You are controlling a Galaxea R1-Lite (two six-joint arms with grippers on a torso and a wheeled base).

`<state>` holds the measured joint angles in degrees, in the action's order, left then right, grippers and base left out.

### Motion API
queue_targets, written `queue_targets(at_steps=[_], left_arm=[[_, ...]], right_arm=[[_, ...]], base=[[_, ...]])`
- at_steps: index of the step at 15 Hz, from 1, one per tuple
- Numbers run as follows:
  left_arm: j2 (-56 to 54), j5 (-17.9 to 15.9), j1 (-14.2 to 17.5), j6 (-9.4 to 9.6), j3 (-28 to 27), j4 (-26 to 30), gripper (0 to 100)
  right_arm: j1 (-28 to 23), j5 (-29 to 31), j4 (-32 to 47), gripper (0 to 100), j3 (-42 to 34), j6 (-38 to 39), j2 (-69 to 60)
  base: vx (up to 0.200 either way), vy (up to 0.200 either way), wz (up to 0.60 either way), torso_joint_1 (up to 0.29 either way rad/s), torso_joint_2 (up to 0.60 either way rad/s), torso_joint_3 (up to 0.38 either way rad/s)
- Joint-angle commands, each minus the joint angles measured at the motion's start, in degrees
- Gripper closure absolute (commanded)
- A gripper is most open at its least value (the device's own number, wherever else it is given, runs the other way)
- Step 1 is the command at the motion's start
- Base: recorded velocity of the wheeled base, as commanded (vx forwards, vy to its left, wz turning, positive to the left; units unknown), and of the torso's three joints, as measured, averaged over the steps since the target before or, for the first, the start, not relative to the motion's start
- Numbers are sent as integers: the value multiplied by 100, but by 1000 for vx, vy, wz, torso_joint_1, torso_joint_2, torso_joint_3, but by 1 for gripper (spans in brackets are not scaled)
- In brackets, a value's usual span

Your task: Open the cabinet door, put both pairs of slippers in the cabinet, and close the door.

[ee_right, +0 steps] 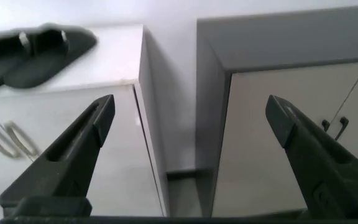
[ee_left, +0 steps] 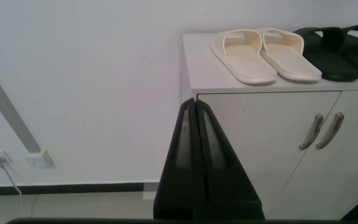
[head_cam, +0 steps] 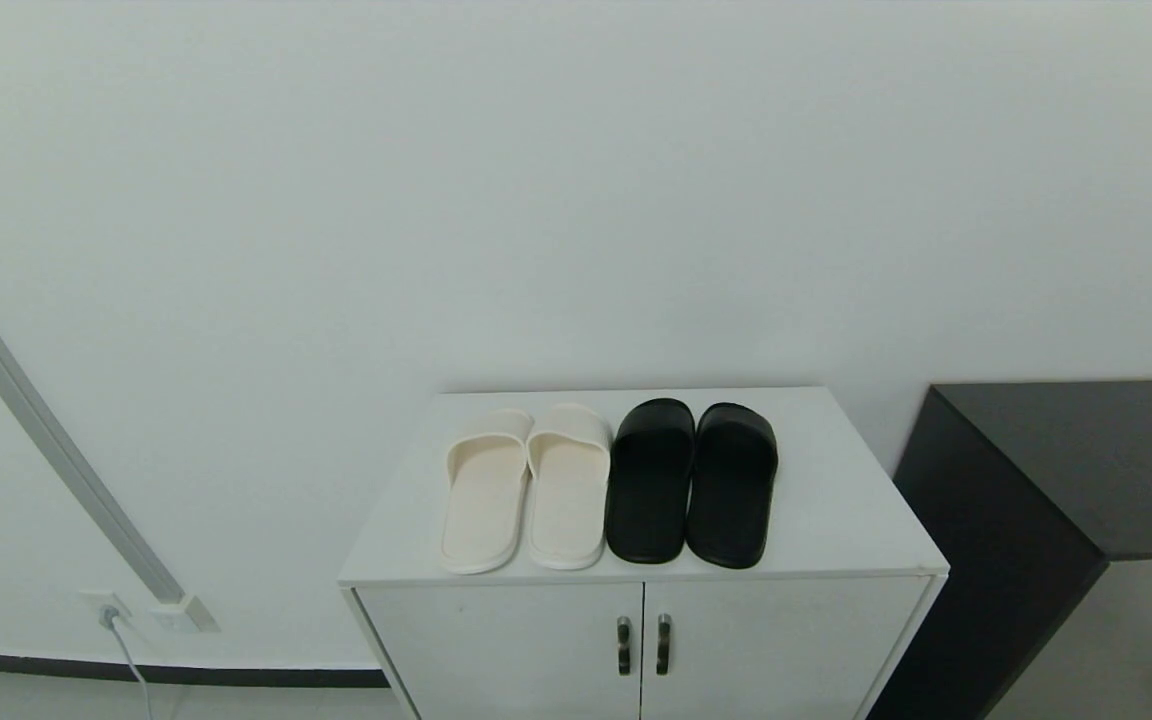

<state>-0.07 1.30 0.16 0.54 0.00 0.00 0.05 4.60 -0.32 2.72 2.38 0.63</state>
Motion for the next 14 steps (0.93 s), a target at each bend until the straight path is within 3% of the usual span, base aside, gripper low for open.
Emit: queue_targets(at_steps=[1,3,5,7,10,13,14], left_arm=[[7,1,2,-1,0,0,100],[7,1,2,-1,0,0,100],[7,1,2,-18,0,0,100],[7,1,2,-10,0,0,100],[7,1,2,-10,0,0,100],[7,1,2,-10,0,0,100],[7,-7,2,-1,0,0,100]], right_arm=[[127,6,216,0,1662,720,1536],[206,-354,93,0,1231,342,2565],[303,-539,-812,0,959,342,3575],[584,-521,-1322,0,1029,342,4270],[1155,-451,-1375,0,1416,413,4876],[1779,-82,-1375,0,1864,755,5359],[2368,358,-1375,0,2145,958,5676]], base=[[0,0,0,0,0,0],[0,0,0,0,0,0],[0,0,0,0,0,0],[0,0,0,0,0,0],[0,0,0,0,0,0],[0,0,0,0,0,0],[0,0,0,0,0,0]])
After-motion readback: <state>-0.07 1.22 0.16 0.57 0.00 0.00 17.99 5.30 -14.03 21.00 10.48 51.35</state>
